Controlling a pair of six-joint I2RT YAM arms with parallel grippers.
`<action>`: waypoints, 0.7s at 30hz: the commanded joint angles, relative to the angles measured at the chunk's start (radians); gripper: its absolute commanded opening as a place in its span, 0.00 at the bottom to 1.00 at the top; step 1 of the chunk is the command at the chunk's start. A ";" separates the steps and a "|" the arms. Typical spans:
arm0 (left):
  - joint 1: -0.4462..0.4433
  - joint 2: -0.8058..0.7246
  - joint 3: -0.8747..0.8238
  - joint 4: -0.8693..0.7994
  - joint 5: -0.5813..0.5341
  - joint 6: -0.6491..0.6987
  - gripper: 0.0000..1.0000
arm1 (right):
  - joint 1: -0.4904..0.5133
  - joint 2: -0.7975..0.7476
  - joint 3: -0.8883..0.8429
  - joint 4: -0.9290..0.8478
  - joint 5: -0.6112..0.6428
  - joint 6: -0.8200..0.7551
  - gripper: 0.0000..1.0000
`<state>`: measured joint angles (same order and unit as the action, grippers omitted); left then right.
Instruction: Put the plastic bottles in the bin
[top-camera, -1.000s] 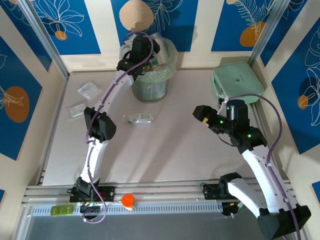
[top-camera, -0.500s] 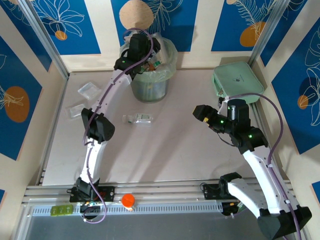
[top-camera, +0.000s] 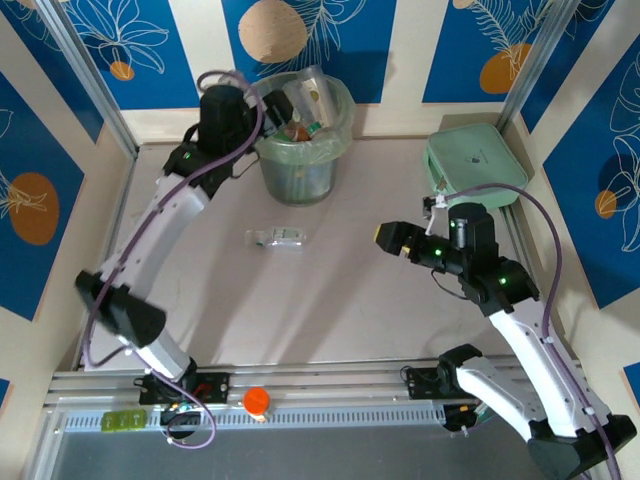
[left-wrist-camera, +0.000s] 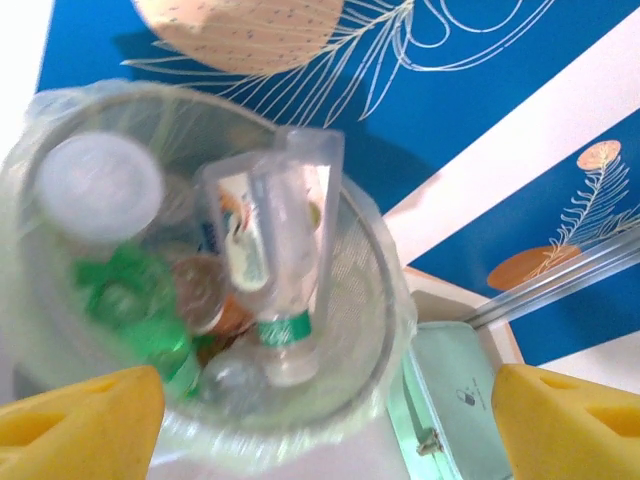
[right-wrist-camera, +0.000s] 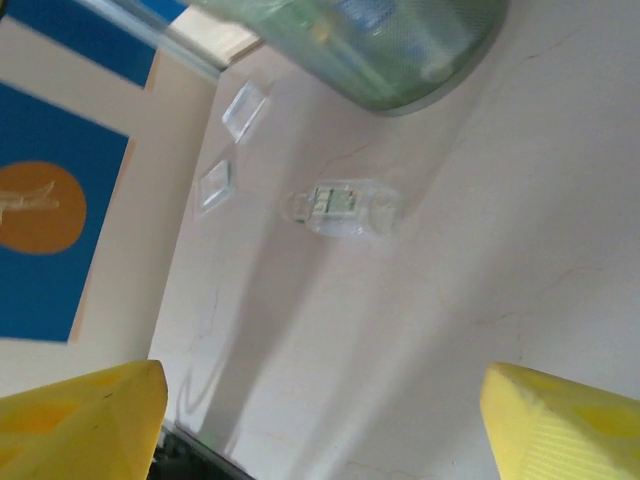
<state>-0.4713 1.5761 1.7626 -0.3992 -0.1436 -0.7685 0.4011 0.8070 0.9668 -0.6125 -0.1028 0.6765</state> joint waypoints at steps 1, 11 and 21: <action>0.007 -0.143 -0.179 -0.008 -0.047 -0.091 0.86 | 0.079 0.014 0.006 0.007 0.019 -0.107 0.81; 0.019 -0.354 -0.591 -0.136 -0.085 -0.491 0.95 | 0.210 0.116 0.017 0.029 0.183 -0.040 0.77; 0.033 -0.171 -0.678 -0.127 0.082 -0.794 0.96 | 0.214 0.114 0.006 -0.098 0.485 0.119 0.77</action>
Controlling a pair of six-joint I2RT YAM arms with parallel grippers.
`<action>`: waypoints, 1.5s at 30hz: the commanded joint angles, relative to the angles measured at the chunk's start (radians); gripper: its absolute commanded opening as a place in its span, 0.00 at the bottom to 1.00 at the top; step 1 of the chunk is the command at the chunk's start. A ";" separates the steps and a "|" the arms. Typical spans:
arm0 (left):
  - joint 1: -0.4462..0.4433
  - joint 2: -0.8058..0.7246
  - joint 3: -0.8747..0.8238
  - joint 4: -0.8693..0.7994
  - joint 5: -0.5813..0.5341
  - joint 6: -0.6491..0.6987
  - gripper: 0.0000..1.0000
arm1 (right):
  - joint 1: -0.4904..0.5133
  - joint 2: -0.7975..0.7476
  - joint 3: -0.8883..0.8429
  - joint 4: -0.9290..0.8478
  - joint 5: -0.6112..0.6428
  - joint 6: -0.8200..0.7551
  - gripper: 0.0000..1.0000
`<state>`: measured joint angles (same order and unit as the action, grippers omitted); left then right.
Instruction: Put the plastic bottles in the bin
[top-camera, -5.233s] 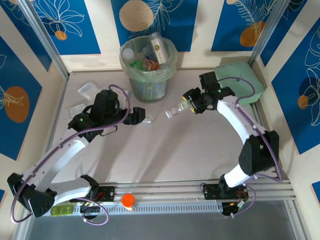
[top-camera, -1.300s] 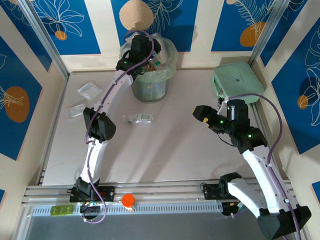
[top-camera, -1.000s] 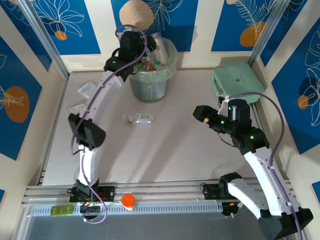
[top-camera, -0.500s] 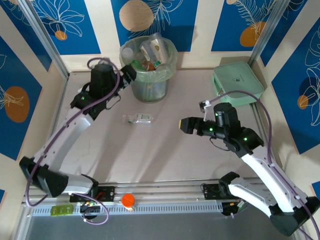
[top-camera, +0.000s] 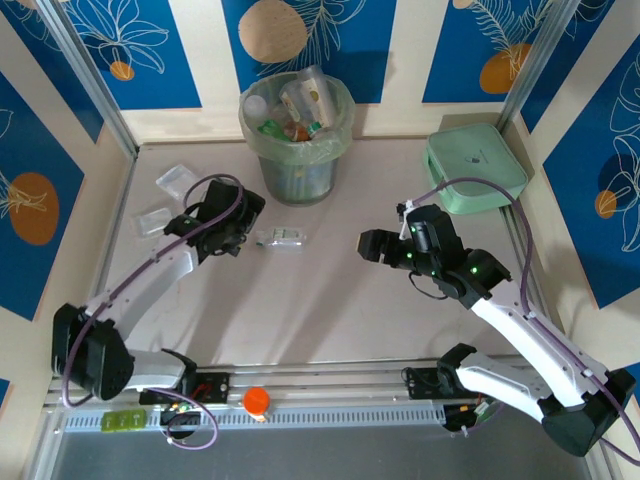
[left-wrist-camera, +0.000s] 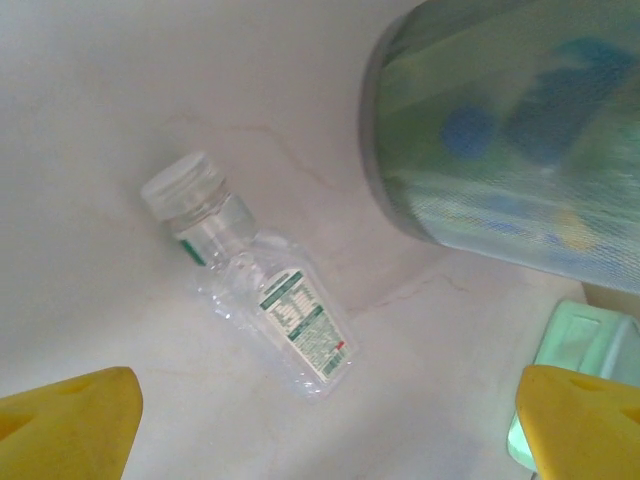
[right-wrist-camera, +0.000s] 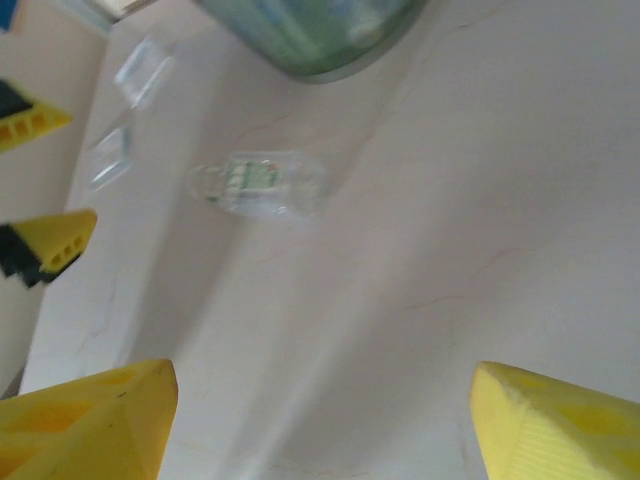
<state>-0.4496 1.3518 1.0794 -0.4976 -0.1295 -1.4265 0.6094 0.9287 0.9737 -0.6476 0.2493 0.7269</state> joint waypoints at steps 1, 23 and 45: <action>0.011 0.093 0.019 -0.041 0.089 -0.148 0.96 | 0.006 -0.011 -0.003 -0.069 0.142 0.063 0.77; -0.059 0.524 0.346 -0.196 0.090 -0.316 0.98 | 0.010 -0.014 -0.010 -0.087 0.265 -0.072 0.77; -0.075 0.607 0.336 -0.196 0.047 -0.326 0.66 | -0.005 -0.096 -0.029 -0.116 0.315 -0.076 0.76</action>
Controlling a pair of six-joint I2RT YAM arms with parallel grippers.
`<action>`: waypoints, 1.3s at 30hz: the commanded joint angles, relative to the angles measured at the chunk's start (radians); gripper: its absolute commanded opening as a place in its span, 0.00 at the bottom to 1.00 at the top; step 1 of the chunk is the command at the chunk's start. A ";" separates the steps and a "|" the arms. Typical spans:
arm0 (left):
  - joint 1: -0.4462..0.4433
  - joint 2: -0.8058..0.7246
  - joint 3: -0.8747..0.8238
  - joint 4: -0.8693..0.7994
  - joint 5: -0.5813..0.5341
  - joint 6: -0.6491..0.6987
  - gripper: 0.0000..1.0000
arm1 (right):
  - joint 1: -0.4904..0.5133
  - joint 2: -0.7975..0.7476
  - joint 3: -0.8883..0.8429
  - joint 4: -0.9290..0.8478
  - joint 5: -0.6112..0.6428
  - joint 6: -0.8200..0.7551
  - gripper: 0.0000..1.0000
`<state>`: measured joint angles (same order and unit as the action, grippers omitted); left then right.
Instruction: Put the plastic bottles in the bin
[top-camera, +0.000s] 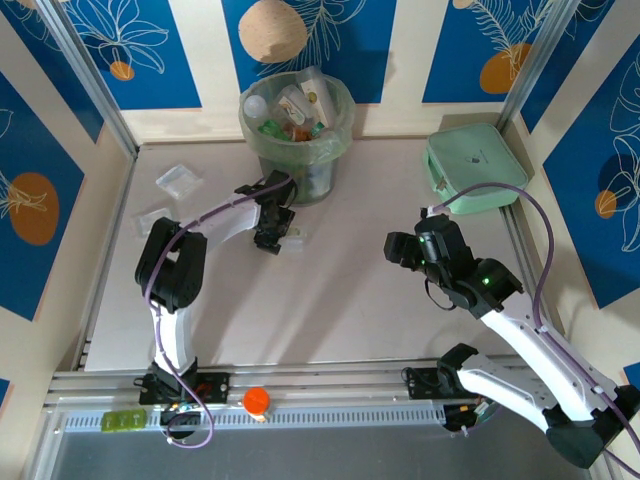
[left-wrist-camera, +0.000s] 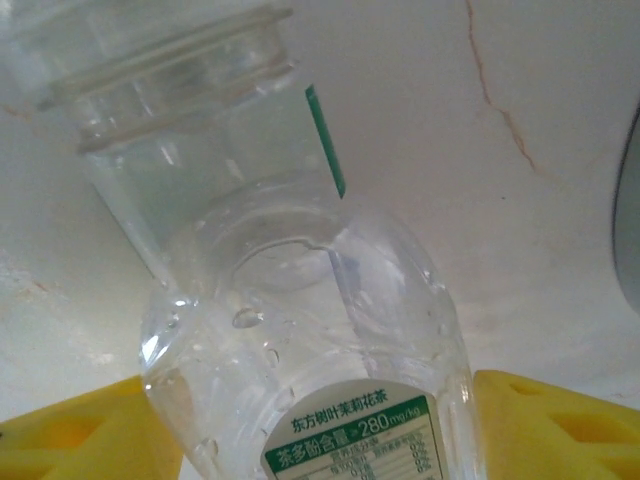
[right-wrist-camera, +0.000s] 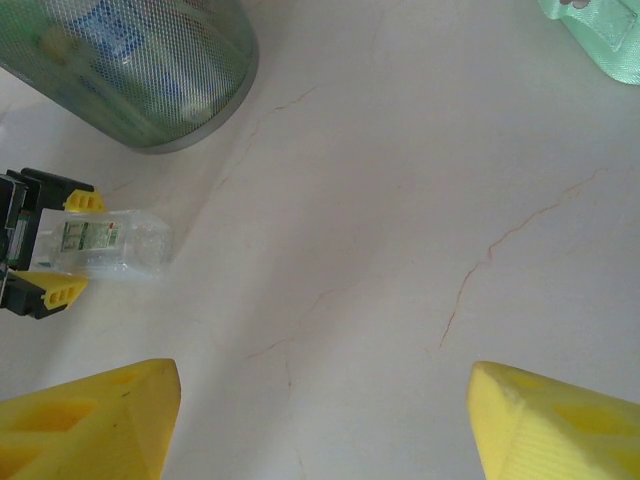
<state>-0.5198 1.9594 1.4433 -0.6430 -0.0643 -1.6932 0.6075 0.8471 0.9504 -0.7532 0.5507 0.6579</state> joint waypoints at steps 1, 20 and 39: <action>-0.005 -0.010 -0.038 -0.046 -0.019 -0.059 0.64 | -0.002 -0.013 -0.004 -0.011 0.012 -0.008 0.76; -0.066 -0.397 -0.098 -0.139 -0.175 0.100 0.54 | 0.053 -0.050 0.048 -0.063 0.009 0.010 0.76; -0.115 -0.260 0.607 -0.132 -0.318 0.541 0.55 | 0.080 -0.072 0.039 -0.032 -0.024 0.000 0.76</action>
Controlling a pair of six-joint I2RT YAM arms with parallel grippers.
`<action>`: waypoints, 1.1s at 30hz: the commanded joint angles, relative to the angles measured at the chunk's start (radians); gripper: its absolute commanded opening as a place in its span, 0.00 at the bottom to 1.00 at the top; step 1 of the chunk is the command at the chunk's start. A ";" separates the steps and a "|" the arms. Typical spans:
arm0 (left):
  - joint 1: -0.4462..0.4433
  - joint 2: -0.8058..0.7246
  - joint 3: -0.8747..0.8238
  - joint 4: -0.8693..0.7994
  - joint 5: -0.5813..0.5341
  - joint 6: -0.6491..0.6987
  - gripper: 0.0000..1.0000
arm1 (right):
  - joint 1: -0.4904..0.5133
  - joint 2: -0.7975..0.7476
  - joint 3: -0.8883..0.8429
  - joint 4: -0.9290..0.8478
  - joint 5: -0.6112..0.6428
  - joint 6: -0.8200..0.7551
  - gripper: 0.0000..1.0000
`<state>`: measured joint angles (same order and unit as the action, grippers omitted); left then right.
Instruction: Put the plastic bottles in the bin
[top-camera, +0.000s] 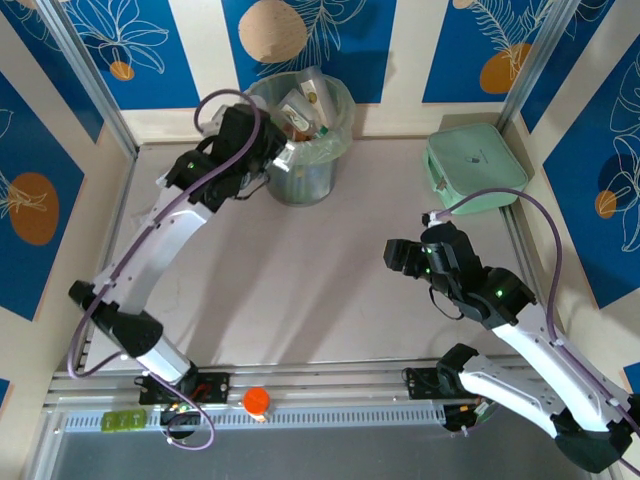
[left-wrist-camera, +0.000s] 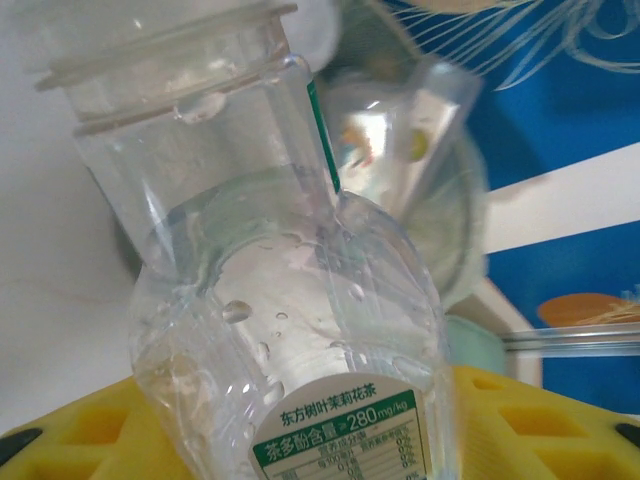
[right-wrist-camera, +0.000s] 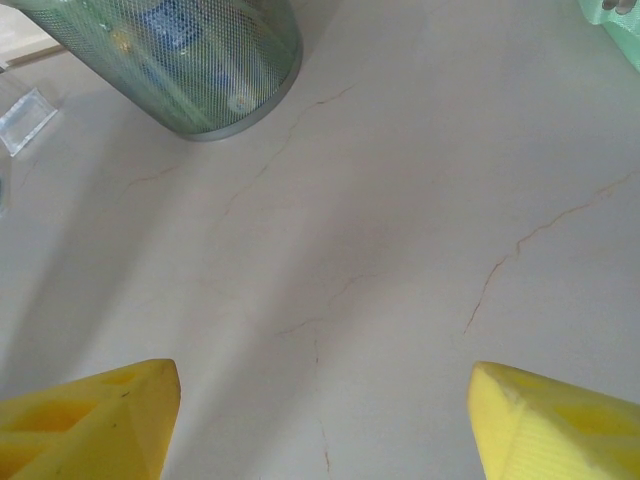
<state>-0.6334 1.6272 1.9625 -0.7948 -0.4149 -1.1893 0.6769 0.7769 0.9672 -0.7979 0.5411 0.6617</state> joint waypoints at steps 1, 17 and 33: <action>-0.001 0.097 0.113 0.043 0.048 0.013 0.55 | 0.012 0.000 0.022 0.014 -0.013 -0.001 0.76; 0.043 0.520 0.637 -0.045 0.131 -0.034 0.54 | 0.021 -0.042 -0.002 -0.005 0.019 -0.030 0.76; 0.098 0.460 0.365 0.062 0.088 -0.280 0.57 | 0.020 -0.034 -0.036 0.031 0.005 -0.042 0.76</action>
<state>-0.5568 2.1181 2.3898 -0.6754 -0.2665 -1.4277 0.6937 0.7551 0.9459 -0.7780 0.5430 0.6315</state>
